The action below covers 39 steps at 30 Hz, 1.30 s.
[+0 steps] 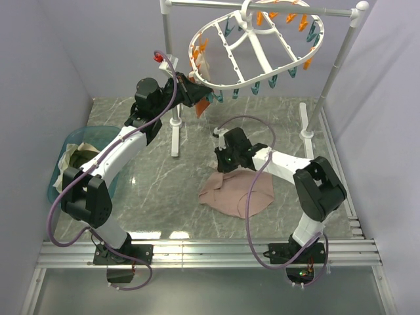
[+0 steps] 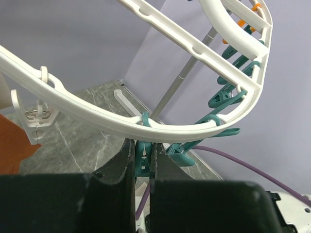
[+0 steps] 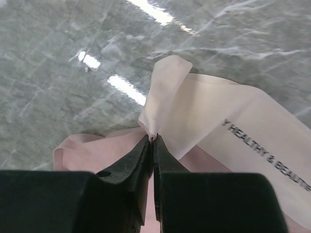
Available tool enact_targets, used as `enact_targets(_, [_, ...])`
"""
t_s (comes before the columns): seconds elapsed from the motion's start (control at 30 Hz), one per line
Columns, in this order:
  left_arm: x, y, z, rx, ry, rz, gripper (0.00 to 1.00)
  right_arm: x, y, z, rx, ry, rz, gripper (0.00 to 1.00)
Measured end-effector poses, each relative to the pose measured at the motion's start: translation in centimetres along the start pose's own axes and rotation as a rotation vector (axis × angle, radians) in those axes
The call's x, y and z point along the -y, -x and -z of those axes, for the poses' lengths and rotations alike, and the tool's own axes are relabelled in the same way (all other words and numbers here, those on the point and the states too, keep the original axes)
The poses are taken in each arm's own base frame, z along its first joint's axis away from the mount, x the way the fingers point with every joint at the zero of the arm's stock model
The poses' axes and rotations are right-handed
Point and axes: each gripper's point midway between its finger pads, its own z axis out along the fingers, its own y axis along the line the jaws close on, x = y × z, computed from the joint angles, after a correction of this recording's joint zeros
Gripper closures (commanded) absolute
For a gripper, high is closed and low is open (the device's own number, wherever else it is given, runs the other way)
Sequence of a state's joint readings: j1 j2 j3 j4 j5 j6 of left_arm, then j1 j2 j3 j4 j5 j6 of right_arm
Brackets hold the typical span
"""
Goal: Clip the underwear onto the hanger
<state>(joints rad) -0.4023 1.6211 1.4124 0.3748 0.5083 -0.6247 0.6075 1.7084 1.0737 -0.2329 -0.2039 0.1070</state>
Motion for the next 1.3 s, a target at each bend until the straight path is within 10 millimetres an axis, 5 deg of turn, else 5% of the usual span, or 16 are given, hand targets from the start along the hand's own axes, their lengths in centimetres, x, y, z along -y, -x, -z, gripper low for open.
enact_targets(0.3, [0.0, 0.0, 0.0, -0.001, 0.0, -0.008, 1.0, -4.1, -1.3, -1.1, -0.063, 0.137, 0.088, 0.94])
enact_targets(0.43, [0.0, -0.1, 0.0, -0.003, -0.001, -0.011, 1.0, -4.4, -2.6, -0.9, -0.108, 0.16, 0.145, 0.92])
enact_targets(0.5, [0.0, -0.1, 0.0, -0.003, -0.002, -0.011, 1.0, -4.0, -3.7, -0.8, -0.137, 0.16, 0.178, 0.89])
enact_targets(0.63, [0.0, -0.1, 0.0, -0.006, -0.006, -0.011, 1.0, -3.4, -6.3, -0.3, -0.223, 0.166, 0.224, 0.66])
enact_targets(0.77, [0.0, -0.2, 0.0, -0.008, -0.008, -0.01, 1.0, -3.2, -7.0, 0.1, -0.257, 0.164, 0.232, 0.59])
enact_targets(0.9, [-0.2, -0.4, -0.2, -0.015, -0.007, -0.007, 1.0, -3.6, -5.4, 0.3, -0.23, 0.154, 0.19, 0.58])
enact_targets(1.03, [-0.3, -0.7, -0.2, -0.021, -0.005, -0.004, 1.0, -4.1, -1.5, 0.4, -0.139, 0.126, 0.134, 0.48])
enact_targets(1.3, [-0.4, -0.4, -0.1, -0.017, -0.004, -0.005, 1.0, -5.1, 4.2, -0.5, -0.037, 0.085, 0.082, 0.47])
